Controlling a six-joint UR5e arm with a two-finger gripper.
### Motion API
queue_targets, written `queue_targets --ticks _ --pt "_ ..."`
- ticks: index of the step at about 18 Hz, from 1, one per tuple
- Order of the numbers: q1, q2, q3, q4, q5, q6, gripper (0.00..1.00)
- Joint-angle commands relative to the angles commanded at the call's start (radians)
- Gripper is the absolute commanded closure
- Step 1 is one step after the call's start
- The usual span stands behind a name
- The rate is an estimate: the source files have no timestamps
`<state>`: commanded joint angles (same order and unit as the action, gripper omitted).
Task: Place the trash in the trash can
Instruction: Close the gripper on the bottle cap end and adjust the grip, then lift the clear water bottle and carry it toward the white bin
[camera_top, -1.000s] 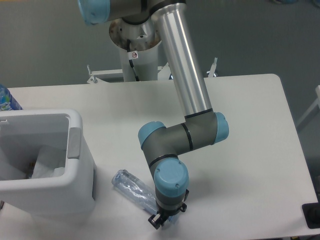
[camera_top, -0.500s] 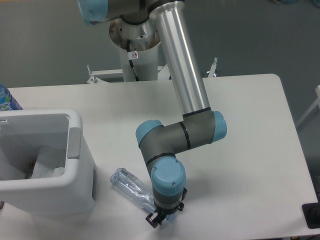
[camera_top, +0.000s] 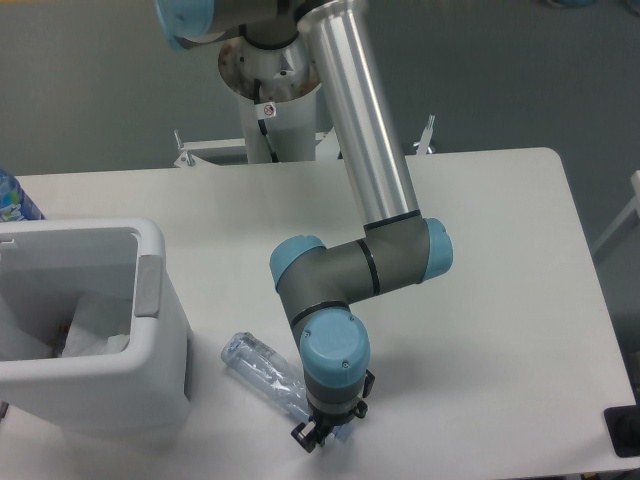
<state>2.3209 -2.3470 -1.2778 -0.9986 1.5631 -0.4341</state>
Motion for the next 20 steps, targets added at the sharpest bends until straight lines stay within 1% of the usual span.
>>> queue_targets --ticks 5,8,10,12,13,14,15,16,18,20 --pt "0.005 0.057 0.002 0.002 -0.002 0.005 0.65" --pt "0.015 0.093 0.002 0.003 -0.002 0.038 0.65" --pt "0.038 0.129 0.011 0.009 -0.003 0.043 0.65" --pt "0.073 0.185 0.043 0.021 -0.008 0.067 0.65" --pt "0.087 0.210 0.064 0.043 -0.017 0.084 0.65" --pt "0.100 0.227 0.081 0.078 -0.031 0.089 0.65" --pt "0.103 0.239 0.100 0.118 -0.050 0.089 0.65" --pt "0.109 0.248 0.110 0.145 -0.070 0.090 0.65" --pt "0.110 0.284 0.129 0.176 -0.081 0.097 0.65" --pt "0.104 0.290 0.143 0.218 -0.081 0.150 0.65"
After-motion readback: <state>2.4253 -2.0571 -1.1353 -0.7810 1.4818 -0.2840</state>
